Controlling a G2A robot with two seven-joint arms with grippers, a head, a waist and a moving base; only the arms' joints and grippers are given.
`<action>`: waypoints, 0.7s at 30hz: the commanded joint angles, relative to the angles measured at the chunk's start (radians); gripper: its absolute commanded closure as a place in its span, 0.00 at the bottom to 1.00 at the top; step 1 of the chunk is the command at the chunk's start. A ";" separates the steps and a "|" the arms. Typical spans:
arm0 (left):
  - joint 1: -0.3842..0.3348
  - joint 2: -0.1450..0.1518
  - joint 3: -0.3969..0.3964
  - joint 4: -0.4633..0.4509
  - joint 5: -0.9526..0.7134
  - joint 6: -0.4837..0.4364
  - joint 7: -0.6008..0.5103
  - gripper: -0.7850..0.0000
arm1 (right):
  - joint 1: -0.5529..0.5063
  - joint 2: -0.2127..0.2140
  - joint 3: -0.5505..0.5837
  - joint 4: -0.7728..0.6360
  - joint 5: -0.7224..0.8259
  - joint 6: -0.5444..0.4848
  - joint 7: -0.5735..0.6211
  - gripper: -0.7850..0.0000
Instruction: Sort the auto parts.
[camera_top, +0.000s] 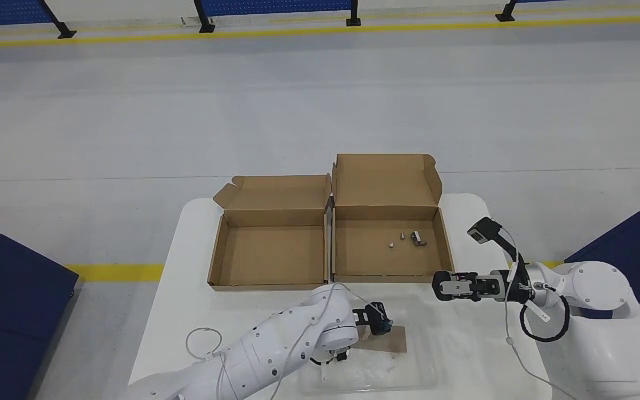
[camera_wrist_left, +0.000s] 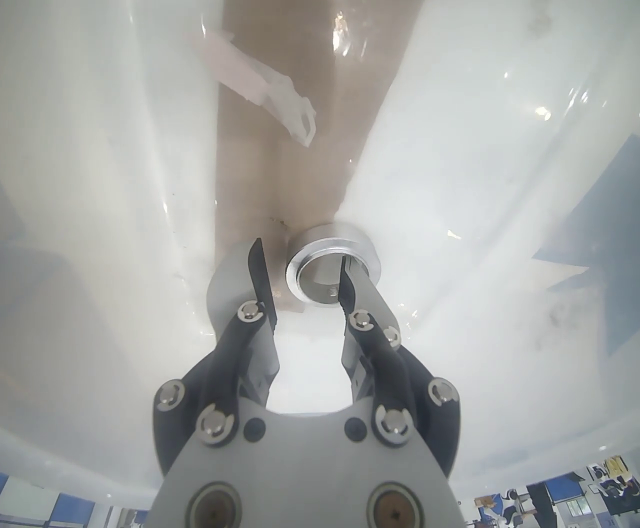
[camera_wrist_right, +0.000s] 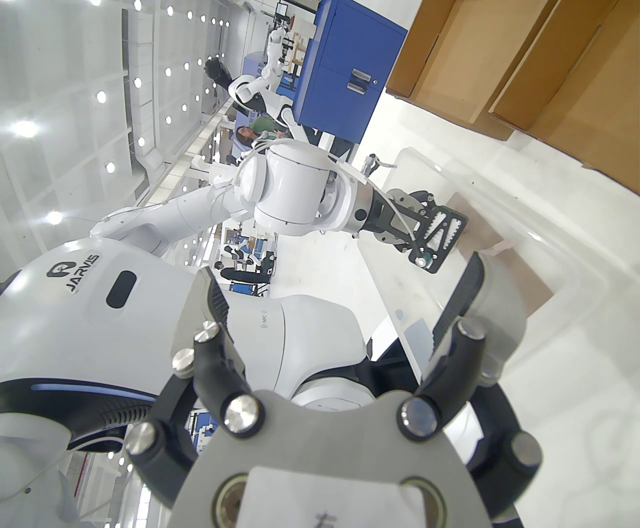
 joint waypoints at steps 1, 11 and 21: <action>0.001 -0.001 -0.001 0.002 0.003 -0.003 0.002 0.65 | 0.000 0.000 0.000 0.000 0.000 0.000 0.000 0.00; 0.005 -0.007 -0.006 0.008 0.009 -0.010 -0.004 0.64 | 0.000 0.000 0.000 0.000 0.000 0.000 0.000 0.00; 0.000 -0.020 -0.007 0.024 0.011 -0.010 -0.007 0.65 | 0.000 0.000 0.000 0.000 0.000 0.000 0.000 0.00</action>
